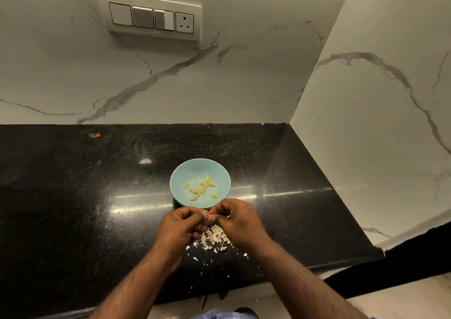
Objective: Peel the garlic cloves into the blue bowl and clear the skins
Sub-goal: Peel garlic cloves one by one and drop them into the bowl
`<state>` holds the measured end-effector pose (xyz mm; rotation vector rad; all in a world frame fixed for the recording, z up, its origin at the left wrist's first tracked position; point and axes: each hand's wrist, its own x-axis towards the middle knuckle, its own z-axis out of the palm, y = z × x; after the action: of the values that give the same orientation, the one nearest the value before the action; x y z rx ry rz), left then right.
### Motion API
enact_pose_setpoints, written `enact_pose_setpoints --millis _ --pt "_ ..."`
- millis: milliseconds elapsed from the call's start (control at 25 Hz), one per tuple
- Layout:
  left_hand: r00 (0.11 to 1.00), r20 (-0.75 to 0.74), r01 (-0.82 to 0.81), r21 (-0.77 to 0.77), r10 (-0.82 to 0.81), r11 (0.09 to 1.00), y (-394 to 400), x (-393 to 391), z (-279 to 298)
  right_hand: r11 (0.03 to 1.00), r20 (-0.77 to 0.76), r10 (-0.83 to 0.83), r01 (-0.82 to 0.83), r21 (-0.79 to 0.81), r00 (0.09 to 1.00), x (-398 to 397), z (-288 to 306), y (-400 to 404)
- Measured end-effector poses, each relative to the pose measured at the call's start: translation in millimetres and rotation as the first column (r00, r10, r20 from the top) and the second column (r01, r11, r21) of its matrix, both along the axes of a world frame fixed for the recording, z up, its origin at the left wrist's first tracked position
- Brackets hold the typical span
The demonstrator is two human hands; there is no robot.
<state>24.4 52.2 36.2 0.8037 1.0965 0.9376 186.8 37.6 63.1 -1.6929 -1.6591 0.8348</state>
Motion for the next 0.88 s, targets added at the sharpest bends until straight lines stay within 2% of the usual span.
enact_pose_setpoints --millis 120,320,480,640,760,880 --pt "1.0 -0.017 0.007 0.007 -0.007 1.0 -0.1 0.2 -0.9 1.0 0.005 -0.001 0.001 -0.011 1.0 -0.9 -0.1 -0.3" --pt "0.998 -0.063 0.028 0.031 -0.026 0.999 0.7 0.7 -2.0 0.998 0.13 0.026 -0.032 0.051 0.991 -2.7 -0.4 -1.5" --pt "0.995 -0.098 0.031 0.115 -0.019 0.993 -1.3 -0.4 -1.5 0.999 0.11 -0.01 0.015 -0.042 0.994 -6.0 5.6 -1.1" --pt "0.982 -0.187 0.06 0.237 -0.015 0.97 -2.3 -2.7 -4.1 0.977 0.011 -0.101 0.101 -0.187 0.995 -7.9 8.6 0.4" --pt "0.967 -0.252 0.108 0.333 -0.022 0.937 -4.4 -3.2 0.4 0.942 -0.164 -0.188 0.13 -0.31 0.968 -8.3 7.6 1.9" --pt "0.974 -0.225 0.082 0.323 -0.007 0.943 -3.0 -2.7 -0.8 0.929 -0.264 -0.227 0.127 -0.348 0.937 -10.2 4.3 1.8"
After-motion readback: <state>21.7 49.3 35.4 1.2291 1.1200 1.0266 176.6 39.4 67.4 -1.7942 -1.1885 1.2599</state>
